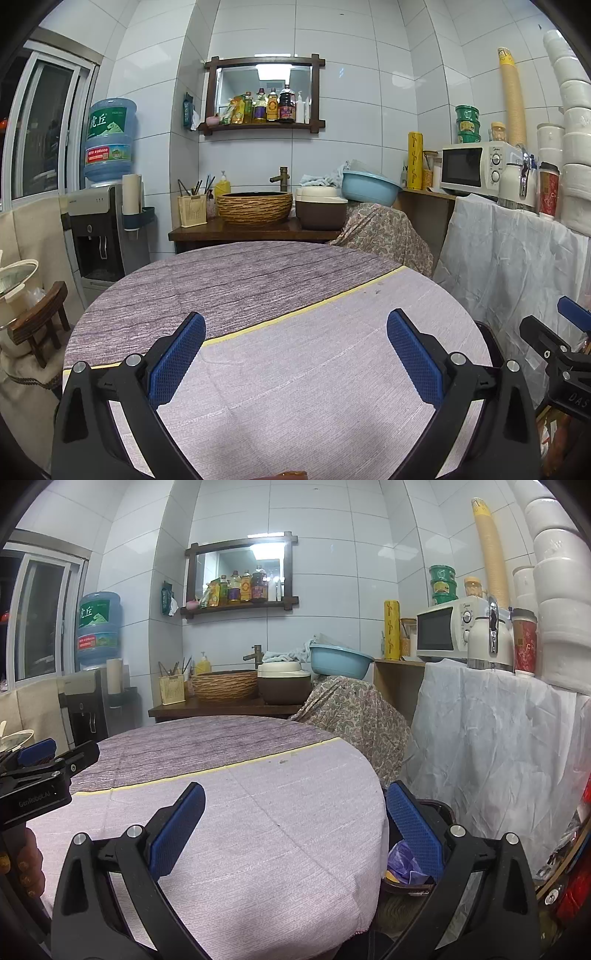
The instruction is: Collect trash
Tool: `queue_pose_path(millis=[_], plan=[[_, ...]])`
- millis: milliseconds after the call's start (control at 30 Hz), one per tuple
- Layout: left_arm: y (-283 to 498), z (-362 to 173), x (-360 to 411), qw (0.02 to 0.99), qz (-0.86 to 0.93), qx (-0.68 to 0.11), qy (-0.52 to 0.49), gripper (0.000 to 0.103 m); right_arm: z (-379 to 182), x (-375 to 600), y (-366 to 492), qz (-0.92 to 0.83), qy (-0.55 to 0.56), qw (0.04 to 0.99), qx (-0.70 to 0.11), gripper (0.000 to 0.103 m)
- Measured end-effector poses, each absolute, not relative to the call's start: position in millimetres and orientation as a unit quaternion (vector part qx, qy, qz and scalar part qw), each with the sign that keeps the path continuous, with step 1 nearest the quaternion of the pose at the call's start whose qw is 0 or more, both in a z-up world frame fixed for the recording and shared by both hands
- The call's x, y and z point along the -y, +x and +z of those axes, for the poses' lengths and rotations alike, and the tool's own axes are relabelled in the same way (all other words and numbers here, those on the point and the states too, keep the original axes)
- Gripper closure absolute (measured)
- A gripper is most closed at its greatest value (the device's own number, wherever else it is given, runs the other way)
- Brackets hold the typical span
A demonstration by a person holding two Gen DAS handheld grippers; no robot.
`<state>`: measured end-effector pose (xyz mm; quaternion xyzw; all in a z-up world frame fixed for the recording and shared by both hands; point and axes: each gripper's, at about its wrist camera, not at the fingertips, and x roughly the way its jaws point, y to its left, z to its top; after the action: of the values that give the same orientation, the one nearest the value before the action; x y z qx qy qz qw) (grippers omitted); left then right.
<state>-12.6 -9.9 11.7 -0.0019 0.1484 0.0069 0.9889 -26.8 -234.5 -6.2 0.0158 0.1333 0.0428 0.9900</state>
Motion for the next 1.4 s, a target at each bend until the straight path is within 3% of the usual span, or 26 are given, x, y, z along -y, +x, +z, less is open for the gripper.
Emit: queue_pose_path(millis=[1400], plan=[[-11.2,9.7,12.2,0.988,0.008,-0.155,-0.002,0.005,-9.6,240.2,-24.8,0.050,0.017,0.989,-0.136,0.006]])
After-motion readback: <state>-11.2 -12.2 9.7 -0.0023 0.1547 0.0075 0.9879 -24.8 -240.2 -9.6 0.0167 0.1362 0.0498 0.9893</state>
